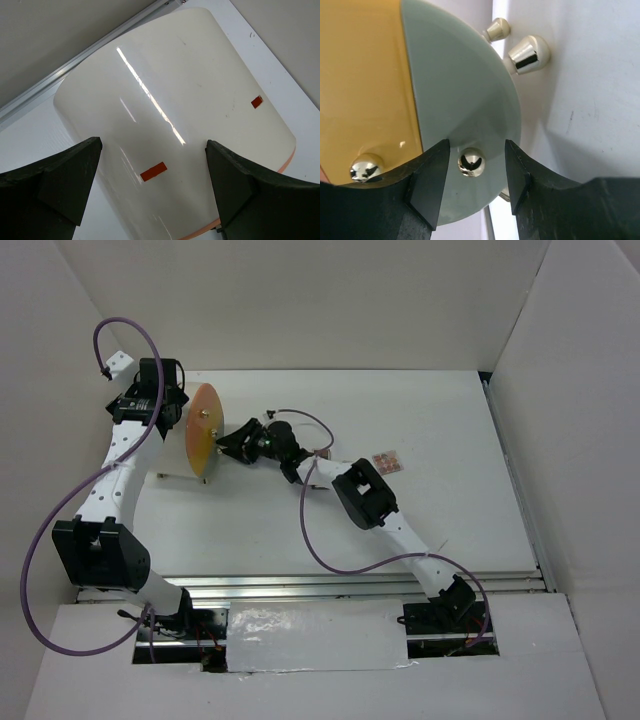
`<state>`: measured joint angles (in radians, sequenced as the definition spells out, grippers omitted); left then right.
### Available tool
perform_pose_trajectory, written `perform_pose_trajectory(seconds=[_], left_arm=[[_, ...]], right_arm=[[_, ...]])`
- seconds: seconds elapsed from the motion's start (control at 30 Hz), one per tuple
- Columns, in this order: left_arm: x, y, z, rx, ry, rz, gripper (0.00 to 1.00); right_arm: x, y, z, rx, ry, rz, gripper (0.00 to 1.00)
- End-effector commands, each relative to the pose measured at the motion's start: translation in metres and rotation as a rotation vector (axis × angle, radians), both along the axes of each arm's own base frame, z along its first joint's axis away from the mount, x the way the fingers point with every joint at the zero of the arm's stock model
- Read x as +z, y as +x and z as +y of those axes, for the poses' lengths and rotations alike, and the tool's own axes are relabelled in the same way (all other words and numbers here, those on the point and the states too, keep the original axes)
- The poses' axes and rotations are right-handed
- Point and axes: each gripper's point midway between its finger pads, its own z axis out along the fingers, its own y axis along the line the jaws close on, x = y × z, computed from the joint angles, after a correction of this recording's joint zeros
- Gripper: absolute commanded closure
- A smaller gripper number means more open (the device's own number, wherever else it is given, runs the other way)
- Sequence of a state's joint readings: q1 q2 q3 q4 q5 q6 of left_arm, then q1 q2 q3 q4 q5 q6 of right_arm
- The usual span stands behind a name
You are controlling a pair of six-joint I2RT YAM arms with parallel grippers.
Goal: Organize the makeup
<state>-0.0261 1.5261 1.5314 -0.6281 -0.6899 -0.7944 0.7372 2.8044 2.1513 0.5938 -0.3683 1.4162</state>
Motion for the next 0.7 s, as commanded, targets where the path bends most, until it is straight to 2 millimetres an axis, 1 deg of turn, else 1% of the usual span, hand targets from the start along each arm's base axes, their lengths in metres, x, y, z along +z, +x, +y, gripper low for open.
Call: perform_pose_trajectory(seconds=[0.0,0.23,0.33,0.53,0.63,0.67], left_arm=[[0.007,-0.005,-0.002,0.003,-0.017,-0.026,0.01],[0.005,-0.005,-0.002,0.003,-0.017,-0.023,0.00],[0.003,-0.004,-0.003,0.003,-0.017,-0.019,0.01],[0.005,-0.005,-0.002,0.005,-0.017,-0.023,0.01],[0.005,-0.005,-0.003,0.003,-0.018,-0.025,0.01],[0.005,-0.005,-0.003,0.002,-0.019,-0.025,0.01]], right_arm=[[0.010,-0.009,0.013,0.027,0.026,-0.002,0.45],[0.011,-0.012,0.013,0.036,0.053,0.008,0.51],[0.017,-0.014,0.011,0.039,0.079,0.003,0.53],[0.037,-0.024,0.008,0.064,0.136,-0.031,0.53],[0.040,-0.026,0.009,0.076,0.143,-0.037,0.53],[0.038,-0.027,0.009,0.075,0.140,-0.036,0.54]])
